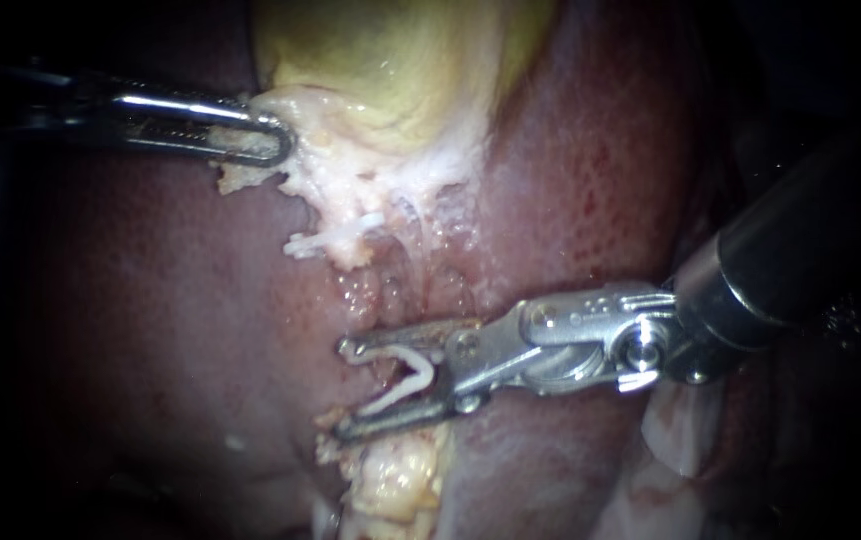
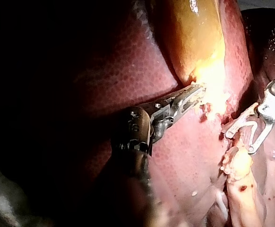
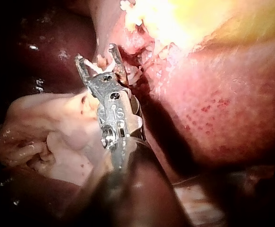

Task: Clipping second clip right tube

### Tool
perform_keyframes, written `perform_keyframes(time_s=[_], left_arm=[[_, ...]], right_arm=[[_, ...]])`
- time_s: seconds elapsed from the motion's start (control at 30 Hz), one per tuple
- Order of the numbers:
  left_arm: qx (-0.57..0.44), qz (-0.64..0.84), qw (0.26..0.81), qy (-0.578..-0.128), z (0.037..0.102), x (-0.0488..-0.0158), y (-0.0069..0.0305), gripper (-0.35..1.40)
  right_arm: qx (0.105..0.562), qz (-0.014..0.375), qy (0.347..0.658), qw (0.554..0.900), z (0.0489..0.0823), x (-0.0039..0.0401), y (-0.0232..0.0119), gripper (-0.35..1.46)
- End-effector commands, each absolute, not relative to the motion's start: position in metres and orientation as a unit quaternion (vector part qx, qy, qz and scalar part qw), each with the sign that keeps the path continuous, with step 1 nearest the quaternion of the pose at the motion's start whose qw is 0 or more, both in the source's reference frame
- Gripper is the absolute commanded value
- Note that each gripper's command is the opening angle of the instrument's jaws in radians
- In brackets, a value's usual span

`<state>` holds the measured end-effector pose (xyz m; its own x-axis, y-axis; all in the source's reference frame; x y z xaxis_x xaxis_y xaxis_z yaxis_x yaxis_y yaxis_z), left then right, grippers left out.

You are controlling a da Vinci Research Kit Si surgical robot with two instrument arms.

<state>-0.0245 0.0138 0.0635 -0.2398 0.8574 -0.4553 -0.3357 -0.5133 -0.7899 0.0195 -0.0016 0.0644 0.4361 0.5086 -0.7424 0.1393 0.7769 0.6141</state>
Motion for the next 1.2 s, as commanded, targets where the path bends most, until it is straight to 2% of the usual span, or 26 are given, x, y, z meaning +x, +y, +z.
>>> perform_keyframes(time_s=[0.03,0.33,0.63,0.87,1.2], left_arm=[[-0.464,0.736,0.405,-0.281,0.0635,-0.0245,0.0138,-0.35],[-0.464,0.735,0.405,-0.283,0.0632,-0.0239,0.014,-0.35],[-0.464,0.735,0.404,-0.284,0.0629,-0.0234,0.0141,-0.35],[-0.464,0.735,0.405,-0.285,0.0627,-0.0234,0.0141,-0.35],[-0.464,0.735,0.405,-0.284,0.0627,-0.0234,0.0141,-0.35]], right_arm=[[0.313,0.117,0.518,0.787,0.0644,0.0194,-0.0016,0.43],[0.322,0.122,0.517,0.783,0.0633,0.0169,-0.0011,0.46],[0.337,0.146,0.511,0.777,0.0622,0.0127,0.0007,0.45],[0.345,0.169,0.502,0.775,0.064,0.0113,0.0017,0.45],[0.367,0.223,0.478,0.766,0.0675,0.0117,0.0025,0.45]])
